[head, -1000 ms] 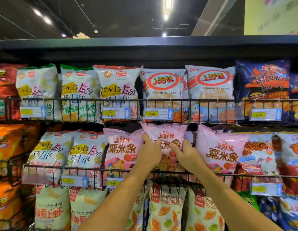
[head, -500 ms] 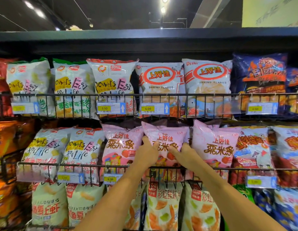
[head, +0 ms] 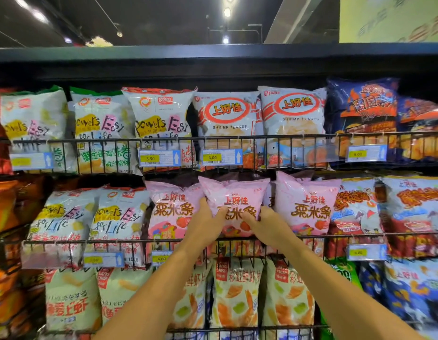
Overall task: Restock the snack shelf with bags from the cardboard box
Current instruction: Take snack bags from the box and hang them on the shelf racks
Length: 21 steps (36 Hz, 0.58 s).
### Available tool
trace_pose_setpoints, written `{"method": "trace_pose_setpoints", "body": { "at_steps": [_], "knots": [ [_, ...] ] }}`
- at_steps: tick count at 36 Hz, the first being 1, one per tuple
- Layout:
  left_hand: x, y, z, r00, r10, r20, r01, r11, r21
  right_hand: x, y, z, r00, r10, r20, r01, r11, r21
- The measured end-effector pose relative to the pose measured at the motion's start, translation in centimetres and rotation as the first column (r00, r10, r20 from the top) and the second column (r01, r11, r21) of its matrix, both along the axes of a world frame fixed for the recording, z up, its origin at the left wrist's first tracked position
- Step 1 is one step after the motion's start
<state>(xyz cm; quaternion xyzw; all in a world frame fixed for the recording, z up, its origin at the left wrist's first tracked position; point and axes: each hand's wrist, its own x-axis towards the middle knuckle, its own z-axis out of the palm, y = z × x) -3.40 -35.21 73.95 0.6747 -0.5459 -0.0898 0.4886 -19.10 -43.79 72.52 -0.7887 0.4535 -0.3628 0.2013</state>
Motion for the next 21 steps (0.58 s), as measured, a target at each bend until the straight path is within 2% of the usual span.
{"method": "trace_pose_setpoints", "body": {
  "at_steps": [10, 21],
  "knots": [
    [1.2, 4.1, -1.2, 0.999, -0.045, 0.018, 0.044, 0.999, 0.019, -1.9, 5.7, 0.5, 0.997, -0.065, -0.04, 0.064, 0.998, -0.03],
    [-2.5, 5.2, -2.7, 0.988, -0.152, 0.002, 0.152, 0.988, 0.026, -7.6, 8.5, -2.7, 0.985, -0.154, 0.073, 0.157, 0.987, -0.041]
  ]
}}
